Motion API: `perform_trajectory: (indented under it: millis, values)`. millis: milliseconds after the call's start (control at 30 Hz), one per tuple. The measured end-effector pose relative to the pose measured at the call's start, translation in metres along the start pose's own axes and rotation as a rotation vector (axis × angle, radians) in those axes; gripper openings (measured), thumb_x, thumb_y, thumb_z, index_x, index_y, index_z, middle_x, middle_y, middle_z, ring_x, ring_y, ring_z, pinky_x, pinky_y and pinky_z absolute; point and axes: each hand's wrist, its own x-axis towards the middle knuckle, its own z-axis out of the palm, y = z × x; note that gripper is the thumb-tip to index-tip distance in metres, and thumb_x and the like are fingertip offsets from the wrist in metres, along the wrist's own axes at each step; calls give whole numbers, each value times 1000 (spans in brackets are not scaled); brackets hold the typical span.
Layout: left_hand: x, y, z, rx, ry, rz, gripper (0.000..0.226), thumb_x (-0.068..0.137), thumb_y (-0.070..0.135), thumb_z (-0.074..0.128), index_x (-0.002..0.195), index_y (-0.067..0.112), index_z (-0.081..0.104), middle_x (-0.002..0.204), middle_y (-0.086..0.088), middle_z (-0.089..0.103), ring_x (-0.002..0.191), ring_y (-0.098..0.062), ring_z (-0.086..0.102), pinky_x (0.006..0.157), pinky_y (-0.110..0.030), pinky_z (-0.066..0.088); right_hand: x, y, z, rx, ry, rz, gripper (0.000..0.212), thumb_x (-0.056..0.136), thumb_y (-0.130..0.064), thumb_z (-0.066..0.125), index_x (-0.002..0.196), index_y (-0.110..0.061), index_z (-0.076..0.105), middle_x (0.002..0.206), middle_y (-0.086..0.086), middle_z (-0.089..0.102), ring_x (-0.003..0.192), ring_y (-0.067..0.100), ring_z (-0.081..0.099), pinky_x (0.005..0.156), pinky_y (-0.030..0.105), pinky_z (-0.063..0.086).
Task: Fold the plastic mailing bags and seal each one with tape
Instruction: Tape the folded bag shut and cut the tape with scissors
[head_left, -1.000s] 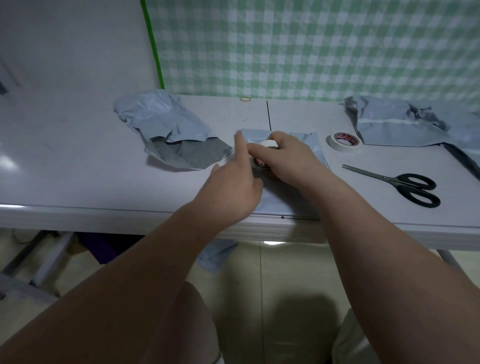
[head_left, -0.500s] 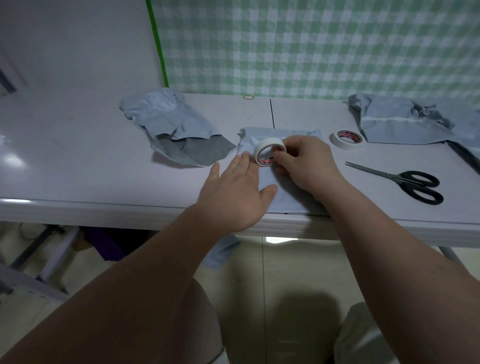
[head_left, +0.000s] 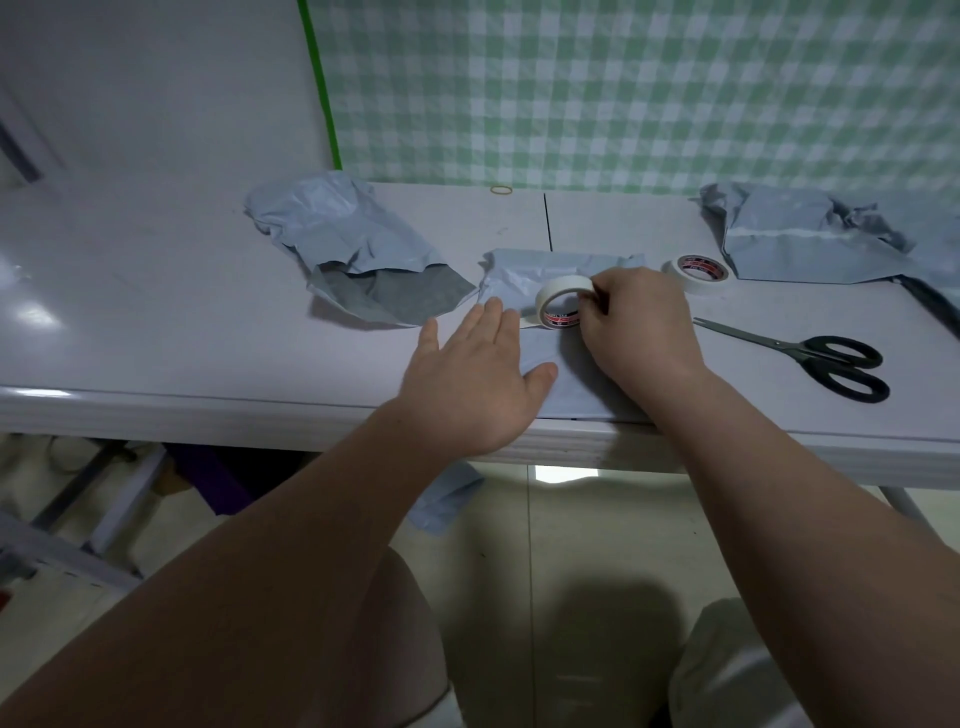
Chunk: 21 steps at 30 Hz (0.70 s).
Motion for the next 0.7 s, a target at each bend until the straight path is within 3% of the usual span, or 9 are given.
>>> perform_trajectory:
  millis: [167, 367, 500, 700]
  values:
    - [-1, 0, -1, 10, -6, 3, 69, 98, 54, 15, 152, 14, 0, 161, -1, -7, 147, -12, -7, 118, -47, -4, -5, 2, -4, -105, 29, -29, 20, 86, -10, 45, 83, -3, 63, 87, 21, 64, 83, 39, 54, 62, 32, 24]
    - [-1, 0, -1, 21, -9, 7, 68, 98, 53, 14, 152, 15, -1, 161, -1, -8, 147, -12, -8, 118, -47, -5, -9, 8, 2, -161, 164, -71, 11, 84, -4, 46, 76, -5, 55, 75, 17, 57, 81, 31, 44, 57, 34, 21]
    - [0, 0, -1, 29, -13, 14, 66, 98, 55, 13, 153, 21, -1, 161, -1, -8, 147, -12, -9, 117, -48, -7, -13, 8, 7, -217, 191, -96, 25, 86, -7, 49, 105, -7, 65, 87, 15, 63, 94, 35, 50, 56, 32, 26]
    - [0, 5, -3, 33, -32, 1, 63, 95, 61, 8, 151, 35, -1, 161, -4, -8, 147, -16, -9, 116, -51, -10, -12, 11, 6, -47, 85, -112, 42, 92, -16, 45, 134, -17, 50, 102, 11, 66, 111, 30, 45, 65, 32, 32]
